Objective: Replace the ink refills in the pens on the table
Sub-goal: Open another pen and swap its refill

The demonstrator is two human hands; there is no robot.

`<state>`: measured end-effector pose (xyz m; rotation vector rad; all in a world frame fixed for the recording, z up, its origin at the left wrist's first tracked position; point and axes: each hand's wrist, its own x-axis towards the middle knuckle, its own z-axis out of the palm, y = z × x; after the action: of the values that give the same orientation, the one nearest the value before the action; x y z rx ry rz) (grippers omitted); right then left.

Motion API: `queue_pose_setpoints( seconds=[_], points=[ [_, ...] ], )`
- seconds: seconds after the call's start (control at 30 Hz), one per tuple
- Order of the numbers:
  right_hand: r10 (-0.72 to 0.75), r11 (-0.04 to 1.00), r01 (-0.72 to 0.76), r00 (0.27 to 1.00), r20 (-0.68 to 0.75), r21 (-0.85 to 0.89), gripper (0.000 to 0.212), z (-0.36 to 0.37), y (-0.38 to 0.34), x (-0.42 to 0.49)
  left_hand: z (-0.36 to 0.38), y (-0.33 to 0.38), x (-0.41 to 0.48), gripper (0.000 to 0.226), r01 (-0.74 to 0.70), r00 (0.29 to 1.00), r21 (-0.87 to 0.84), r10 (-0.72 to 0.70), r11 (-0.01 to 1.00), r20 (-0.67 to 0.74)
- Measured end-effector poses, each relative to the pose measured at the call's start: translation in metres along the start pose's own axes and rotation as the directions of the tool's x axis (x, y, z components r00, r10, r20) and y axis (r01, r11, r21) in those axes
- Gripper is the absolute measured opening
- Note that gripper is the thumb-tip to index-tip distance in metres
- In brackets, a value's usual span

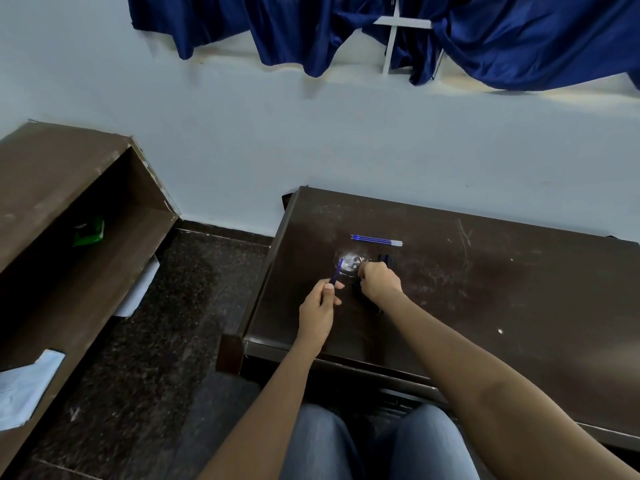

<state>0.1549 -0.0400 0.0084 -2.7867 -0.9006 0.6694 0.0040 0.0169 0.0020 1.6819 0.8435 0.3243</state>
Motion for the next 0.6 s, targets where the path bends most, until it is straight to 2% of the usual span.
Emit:
queue_pose_setpoints(
  seconds=[0.27, 0.37, 0.43, 0.5, 0.57, 0.6],
  points=[
    [0.053, 0.997, -0.054, 0.998, -0.027, -0.056, 0.024, 0.002, -0.001, 0.003, 0.002, -0.002, -0.003, 0.029, 0.025, 1.000, 0.005, -0.025, 1.000, 0.016],
    [0.075, 0.997, -0.075, 0.996, -0.048, -0.002, 0.023, 0.000, 0.001, 0.002, 0.002, 0.000, -0.007, 0.030, 0.026, 0.999, 0.004, -0.026, 1.000, 0.027],
    [0.122, 0.983, -0.107, 0.988, -0.097, 0.147, 0.023, -0.002, 0.003, 0.003, 0.001, 0.002, -0.009, 0.030, 0.021, 0.999, 0.008, -0.021, 1.000, 0.031],
    [0.165, 0.910, -0.096, 0.976, -0.141, 0.403, 0.020, -0.006, 0.003, 0.003, 0.000, 0.006, -0.010, 0.030, 0.015, 0.999, 0.016, -0.015, 1.000, 0.036],
    [0.206, 0.739, -0.040, 0.964, -0.169, 0.673, 0.014, -0.014, 0.002, 0.002, -0.001, 0.011, -0.012, 0.029, 0.007, 0.999, 0.026, -0.008, 1.000, 0.033],
    [0.242, 0.616, -0.017, 0.955, -0.169, 0.788, 0.013, -0.021, 0.000, -0.001, -0.001, 0.015, -0.013, 0.029, 0.000, 1.000, 0.027, -0.001, 1.000, 0.028]
  ],
)
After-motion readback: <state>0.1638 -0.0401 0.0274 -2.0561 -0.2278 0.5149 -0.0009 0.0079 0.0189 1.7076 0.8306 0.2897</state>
